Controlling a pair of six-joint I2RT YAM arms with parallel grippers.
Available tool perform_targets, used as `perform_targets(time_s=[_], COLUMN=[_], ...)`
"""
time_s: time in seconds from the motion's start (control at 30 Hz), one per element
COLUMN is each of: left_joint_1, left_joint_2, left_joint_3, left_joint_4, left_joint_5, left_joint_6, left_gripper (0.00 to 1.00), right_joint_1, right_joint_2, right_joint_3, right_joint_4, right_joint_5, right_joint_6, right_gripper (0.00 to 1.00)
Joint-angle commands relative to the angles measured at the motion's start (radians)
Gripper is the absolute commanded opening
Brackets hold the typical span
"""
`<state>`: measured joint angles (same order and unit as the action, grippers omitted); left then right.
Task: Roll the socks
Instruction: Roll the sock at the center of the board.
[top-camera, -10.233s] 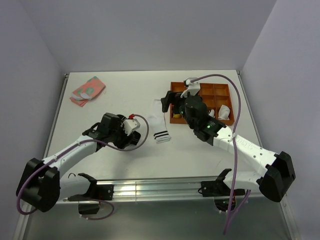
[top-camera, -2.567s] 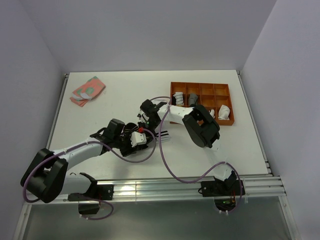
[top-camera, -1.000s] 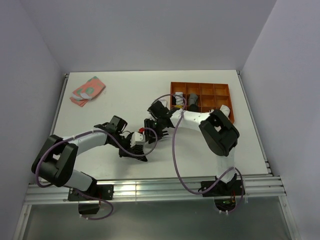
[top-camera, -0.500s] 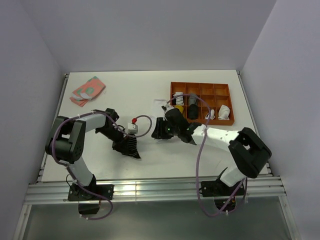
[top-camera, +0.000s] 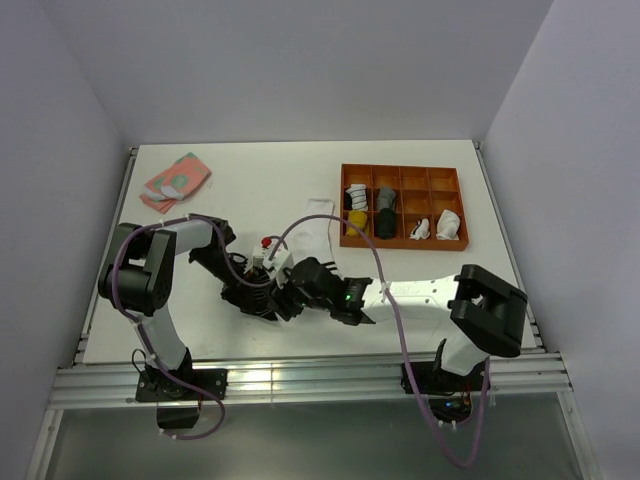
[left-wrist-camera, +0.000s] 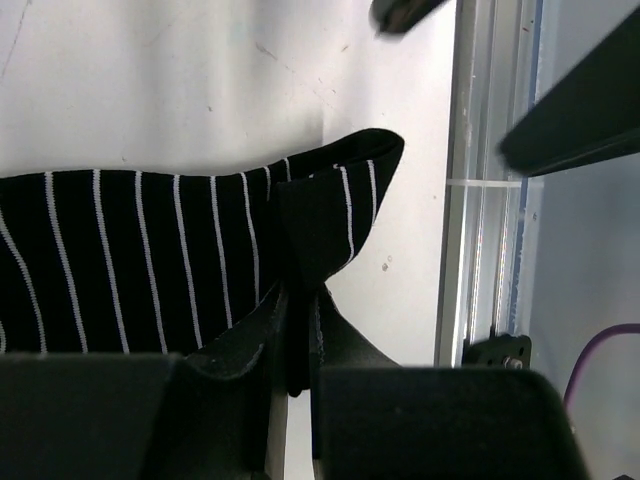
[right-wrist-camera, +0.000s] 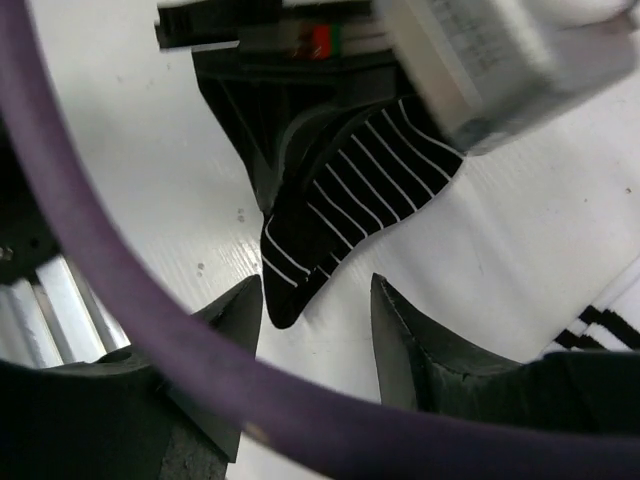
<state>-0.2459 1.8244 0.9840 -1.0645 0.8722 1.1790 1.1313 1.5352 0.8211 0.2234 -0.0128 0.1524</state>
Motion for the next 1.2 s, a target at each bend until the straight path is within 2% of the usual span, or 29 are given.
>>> perform_targets(time_s=[0.0, 0.17, 0.27, 0.6, 1.17], left_joint_1=[0.003, 0.003, 0.003, 0.003, 0.005], left_joint_2=[0.01, 0.015, 0.021, 0.033, 0.016], left_joint_3=[0.033, 0.041, 0.047, 0.061, 0.056], left_joint_4=[-0.051, -0.064, -0.072, -0.104, -0.097], left_joint_5=[0.045, 0.047, 0.05, 0.054, 0.051], left_joint_6=[0.044, 0.048, 0.053, 0.071, 0.061], left_gripper=[0.0, 0.0, 0.0, 0.0, 0.0], right_joint_1=[0.051, 0.139, 0.157, 0.203, 0.236], right_joint_2=[0.032, 0.1, 0.124, 0.206, 0.292], right_joint_3=[0.059, 0.096, 0.113, 0.153, 0.219], right_joint_4=[0.047, 0.014, 0.013, -0.016, -0.085], right_joint_5=[0.069, 0.172, 0.195, 0.364, 0.375], right_joint_6=[-0.128, -0.194, -0.215, -0.3, -0.335], right_gripper=[0.56, 0.57, 0.61, 0.63, 0.63])
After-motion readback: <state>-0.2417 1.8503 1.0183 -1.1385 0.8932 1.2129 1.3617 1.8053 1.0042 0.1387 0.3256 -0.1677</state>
